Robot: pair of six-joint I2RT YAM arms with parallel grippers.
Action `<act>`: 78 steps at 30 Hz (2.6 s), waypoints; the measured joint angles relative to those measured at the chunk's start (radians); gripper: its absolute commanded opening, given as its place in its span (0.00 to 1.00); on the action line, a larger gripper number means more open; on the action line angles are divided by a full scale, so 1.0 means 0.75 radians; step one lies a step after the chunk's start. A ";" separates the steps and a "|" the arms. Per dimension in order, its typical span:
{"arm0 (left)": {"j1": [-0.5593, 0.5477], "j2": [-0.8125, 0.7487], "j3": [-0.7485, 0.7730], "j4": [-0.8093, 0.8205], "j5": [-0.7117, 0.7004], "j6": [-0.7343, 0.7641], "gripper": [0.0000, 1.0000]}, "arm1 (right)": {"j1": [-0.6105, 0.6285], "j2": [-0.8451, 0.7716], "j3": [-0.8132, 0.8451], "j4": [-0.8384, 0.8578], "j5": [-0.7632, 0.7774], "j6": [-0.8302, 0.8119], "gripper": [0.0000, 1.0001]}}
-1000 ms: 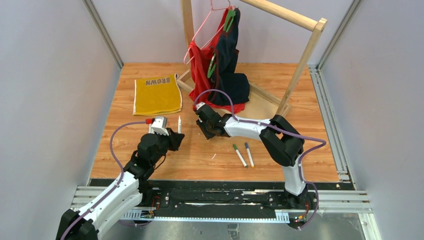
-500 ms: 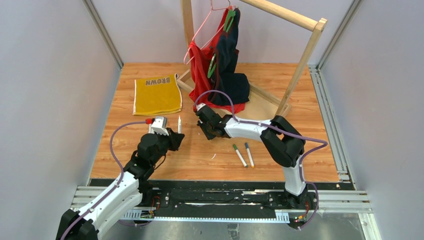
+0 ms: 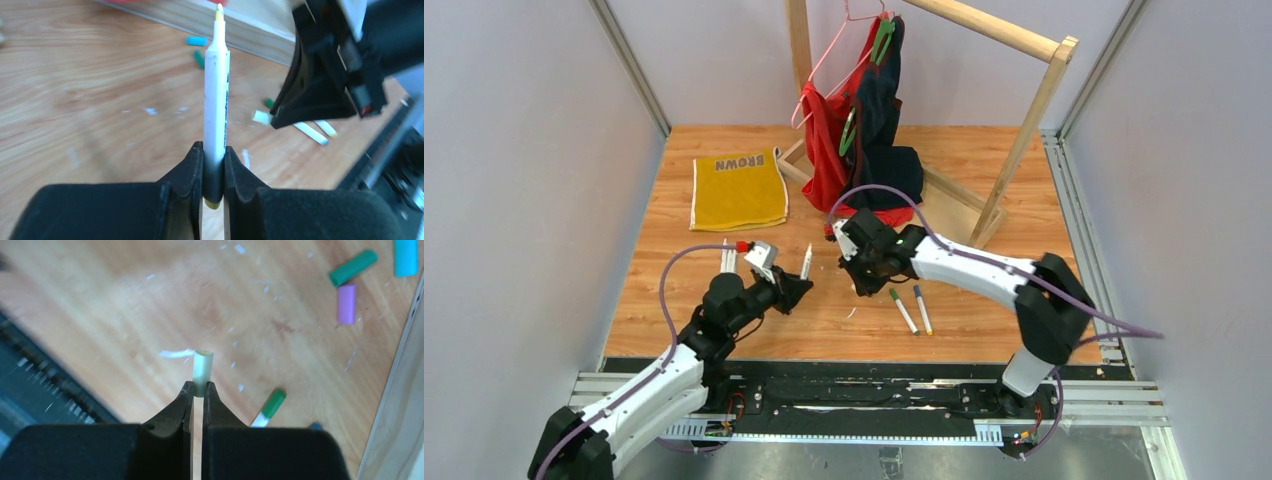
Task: Insert the pens into the pen caps
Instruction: Insert the pen cap onto the pen.
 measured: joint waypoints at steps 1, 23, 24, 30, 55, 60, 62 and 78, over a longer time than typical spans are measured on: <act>-0.030 0.003 -0.002 0.015 0.021 0.010 0.00 | -0.003 -0.046 -0.002 -0.040 -0.037 -0.015 0.01; -1.005 0.110 -0.028 0.123 -0.071 0.346 0.00 | -0.084 -0.434 0.078 -0.893 -0.979 -0.257 0.01; -1.035 0.128 -0.024 0.123 -0.080 0.356 0.00 | -0.084 -0.440 0.083 -0.903 -0.988 -0.257 0.00; -1.124 0.183 -0.004 0.130 -0.127 0.400 0.00 | -0.084 -0.441 0.093 -0.974 -1.028 -0.256 0.01; -1.205 0.192 0.005 0.131 -0.207 0.450 0.00 | -0.084 -0.370 0.069 -0.996 -1.049 -0.245 0.01; -1.206 0.193 0.006 0.130 -0.208 0.451 0.00 | -0.082 -0.370 0.056 -0.995 -1.055 -0.236 0.00; -1.207 0.193 0.006 0.130 -0.208 0.453 0.00 | -0.081 -0.370 0.053 -0.995 -1.056 -0.233 0.01; -1.207 0.213 0.007 0.131 -0.212 0.454 0.00 | -0.081 -0.370 0.056 -1.024 -1.015 -0.229 0.01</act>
